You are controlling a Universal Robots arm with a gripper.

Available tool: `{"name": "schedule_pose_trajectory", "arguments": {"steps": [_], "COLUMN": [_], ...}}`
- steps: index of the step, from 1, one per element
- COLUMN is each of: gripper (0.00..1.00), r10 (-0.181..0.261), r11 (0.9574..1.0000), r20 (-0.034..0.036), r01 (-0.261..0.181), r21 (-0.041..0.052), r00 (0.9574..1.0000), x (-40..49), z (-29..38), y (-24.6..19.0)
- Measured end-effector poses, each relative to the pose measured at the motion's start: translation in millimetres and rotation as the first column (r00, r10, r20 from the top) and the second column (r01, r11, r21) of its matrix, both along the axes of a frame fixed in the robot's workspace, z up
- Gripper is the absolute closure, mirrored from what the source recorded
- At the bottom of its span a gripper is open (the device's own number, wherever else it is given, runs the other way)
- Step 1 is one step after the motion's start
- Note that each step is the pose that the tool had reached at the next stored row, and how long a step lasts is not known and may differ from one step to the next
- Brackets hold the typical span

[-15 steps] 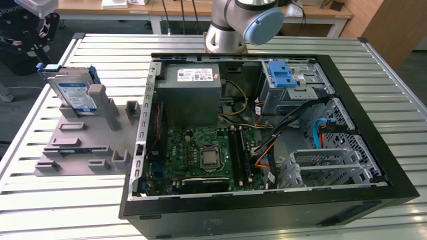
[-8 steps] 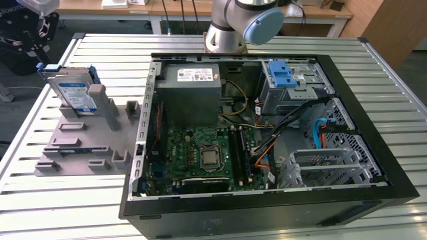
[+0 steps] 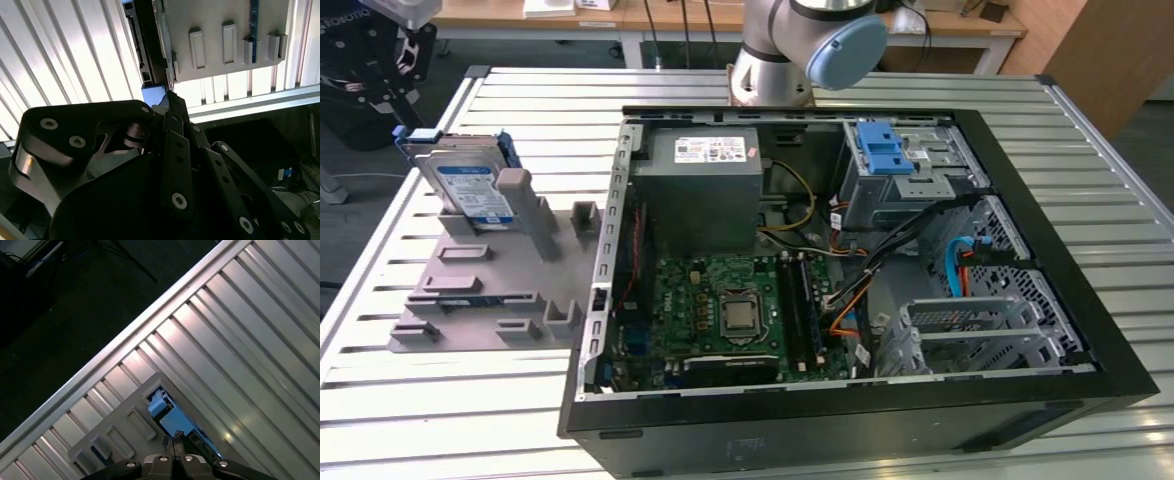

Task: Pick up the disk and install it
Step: 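Pick up the disk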

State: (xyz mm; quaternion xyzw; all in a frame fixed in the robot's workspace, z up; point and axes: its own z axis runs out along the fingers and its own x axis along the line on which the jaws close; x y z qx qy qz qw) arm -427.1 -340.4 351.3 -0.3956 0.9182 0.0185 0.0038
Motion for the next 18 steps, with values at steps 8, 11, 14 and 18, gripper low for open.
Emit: {"name": "schedule_pose_trajectory", "arguments": {"steps": [8,11,14,18], "gripper": [0.89,0.89,0.89,0.89], "r10": [0.046,0.051,0.051,0.052], "r11": [0.9989,0.9987,0.9987,0.9986], "r20": [0.0000,0.0000,0.0000,0.0000], "r01": [-0.046,-0.051,-0.051,-0.052], "r21": [0.0000,0.0000,0.0000,0.0000], "r00": [0.9989,0.9987,0.9987,0.9986], "x": [0.0,0.0,0.0,0.0], "z": [0.0,0.0,0.0,0.0], "y": [0.0,0.0,0.0,0.0]}}
